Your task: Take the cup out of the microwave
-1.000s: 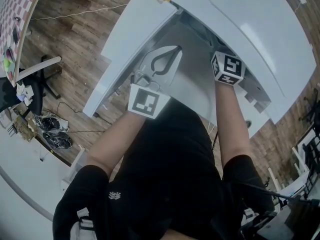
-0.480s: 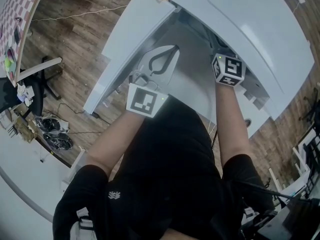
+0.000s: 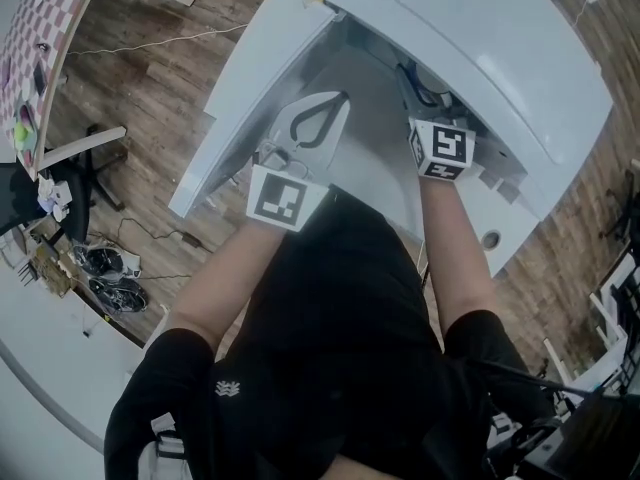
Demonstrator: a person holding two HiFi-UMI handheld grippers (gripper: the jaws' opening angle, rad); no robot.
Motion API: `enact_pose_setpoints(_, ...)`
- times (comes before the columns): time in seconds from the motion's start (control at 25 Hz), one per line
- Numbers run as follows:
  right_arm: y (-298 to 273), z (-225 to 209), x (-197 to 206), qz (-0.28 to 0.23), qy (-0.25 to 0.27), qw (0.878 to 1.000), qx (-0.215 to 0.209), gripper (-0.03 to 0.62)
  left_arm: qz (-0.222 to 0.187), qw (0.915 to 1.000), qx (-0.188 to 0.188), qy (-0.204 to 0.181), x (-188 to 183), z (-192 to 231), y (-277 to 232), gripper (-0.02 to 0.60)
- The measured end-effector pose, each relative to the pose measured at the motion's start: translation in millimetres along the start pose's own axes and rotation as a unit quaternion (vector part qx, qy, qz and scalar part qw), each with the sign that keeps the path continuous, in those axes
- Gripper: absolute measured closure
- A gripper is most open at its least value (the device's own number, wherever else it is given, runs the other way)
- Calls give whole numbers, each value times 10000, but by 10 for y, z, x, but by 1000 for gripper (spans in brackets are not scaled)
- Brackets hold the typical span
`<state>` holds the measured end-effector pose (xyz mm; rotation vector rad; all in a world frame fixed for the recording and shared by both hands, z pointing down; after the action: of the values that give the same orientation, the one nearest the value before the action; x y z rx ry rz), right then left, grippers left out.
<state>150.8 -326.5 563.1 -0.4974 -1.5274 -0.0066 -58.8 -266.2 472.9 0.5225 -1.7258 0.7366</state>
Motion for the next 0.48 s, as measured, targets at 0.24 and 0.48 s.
enact_pose_setpoints(0.24,166,97,-42,-26,-4,9999,-110,197,-108,9999,7,-133,-161,-35,60,580)
enact_pose_setpoints(0.48,312,189,-89,29,64,9995,-303,197,-173,9997,-74,-127,-286,-42,112,580)
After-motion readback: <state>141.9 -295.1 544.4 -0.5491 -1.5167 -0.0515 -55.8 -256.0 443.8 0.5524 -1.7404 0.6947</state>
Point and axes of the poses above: the fingertips, and each gripper's own axes: y backward along the fingers, z to its left, x out of its underside, the point moved 8 cm from there along y, backward along the fingers, and after that the axes turned 4 degrees about -y, right-handed, at the moved point
